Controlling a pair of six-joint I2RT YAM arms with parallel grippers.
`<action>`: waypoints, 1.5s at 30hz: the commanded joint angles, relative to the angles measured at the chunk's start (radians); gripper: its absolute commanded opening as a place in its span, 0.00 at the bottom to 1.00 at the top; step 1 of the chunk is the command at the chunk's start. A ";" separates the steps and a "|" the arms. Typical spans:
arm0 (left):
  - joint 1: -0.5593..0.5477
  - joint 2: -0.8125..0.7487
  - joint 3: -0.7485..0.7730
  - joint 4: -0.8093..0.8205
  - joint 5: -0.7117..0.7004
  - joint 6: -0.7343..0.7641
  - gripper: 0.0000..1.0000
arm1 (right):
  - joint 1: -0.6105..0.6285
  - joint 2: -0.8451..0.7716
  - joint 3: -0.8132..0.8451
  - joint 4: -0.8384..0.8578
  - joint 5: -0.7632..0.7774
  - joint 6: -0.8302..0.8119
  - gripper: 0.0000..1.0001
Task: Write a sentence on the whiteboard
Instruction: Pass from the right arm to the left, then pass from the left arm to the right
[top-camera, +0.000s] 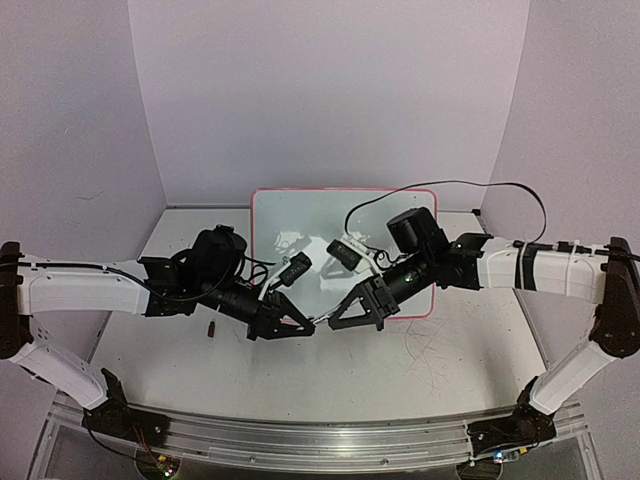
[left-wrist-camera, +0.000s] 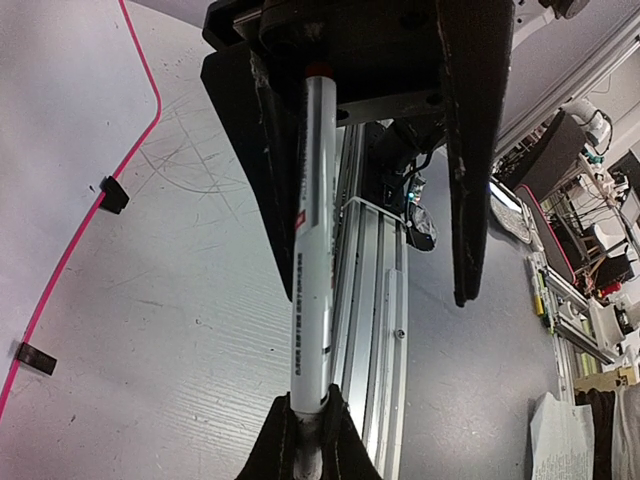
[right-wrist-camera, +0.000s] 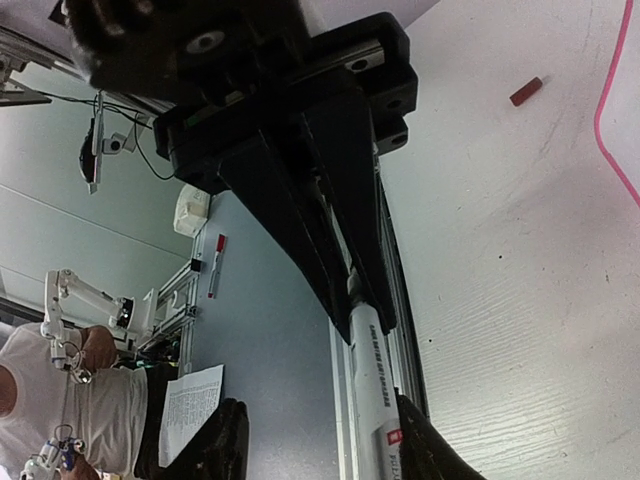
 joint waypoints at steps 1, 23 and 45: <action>-0.001 -0.001 0.031 0.056 0.025 -0.014 0.00 | 0.011 0.005 0.033 0.063 -0.016 0.011 0.41; -0.001 0.005 0.026 0.068 0.033 -0.024 0.00 | 0.013 0.046 0.023 0.156 -0.051 0.067 0.21; 0.015 -0.058 -0.011 0.075 -0.119 -0.074 0.38 | 0.015 -0.003 -0.040 0.238 0.073 0.120 0.00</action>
